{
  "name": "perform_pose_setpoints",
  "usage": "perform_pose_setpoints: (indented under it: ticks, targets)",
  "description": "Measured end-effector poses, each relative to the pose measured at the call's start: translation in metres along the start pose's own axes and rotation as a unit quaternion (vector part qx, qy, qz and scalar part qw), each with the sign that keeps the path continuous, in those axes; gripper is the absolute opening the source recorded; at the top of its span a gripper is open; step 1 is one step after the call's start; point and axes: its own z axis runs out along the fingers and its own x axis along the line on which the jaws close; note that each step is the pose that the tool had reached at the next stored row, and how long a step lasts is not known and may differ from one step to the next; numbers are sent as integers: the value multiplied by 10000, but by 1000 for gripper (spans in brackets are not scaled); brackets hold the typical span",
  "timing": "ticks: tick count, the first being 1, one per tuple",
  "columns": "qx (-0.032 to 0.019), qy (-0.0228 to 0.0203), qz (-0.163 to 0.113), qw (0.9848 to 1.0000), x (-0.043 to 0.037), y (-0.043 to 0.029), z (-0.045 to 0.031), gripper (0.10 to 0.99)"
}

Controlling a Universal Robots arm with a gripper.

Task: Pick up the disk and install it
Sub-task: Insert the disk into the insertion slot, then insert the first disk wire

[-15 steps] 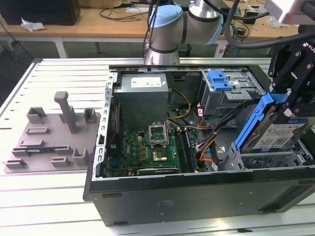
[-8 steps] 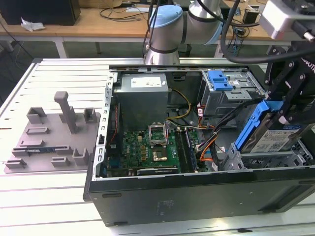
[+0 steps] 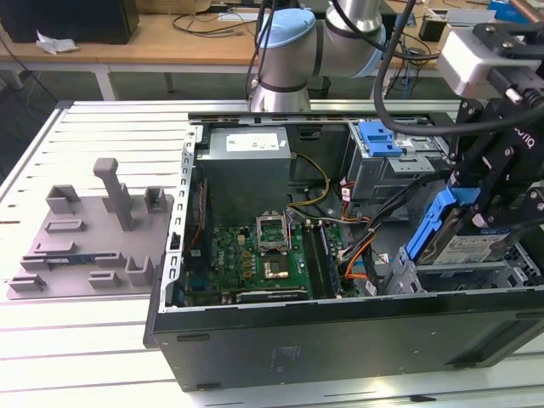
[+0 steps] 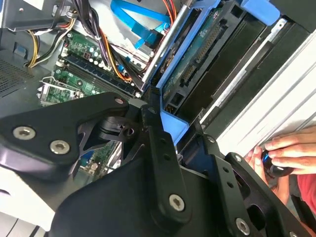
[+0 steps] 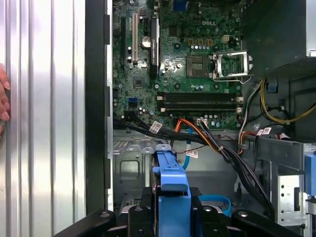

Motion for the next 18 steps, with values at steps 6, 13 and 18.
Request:
perform_pose_setpoints:
  ticks: [6, 13, 18]
  targets:
    - [0, -1, 0, 10000, 4, -1, 77, 369]
    - [0, 0, 0, 10000, 6, -2, 95, 565]
    - [0, 1, 0, 10000, 6, -2, 96, 565]
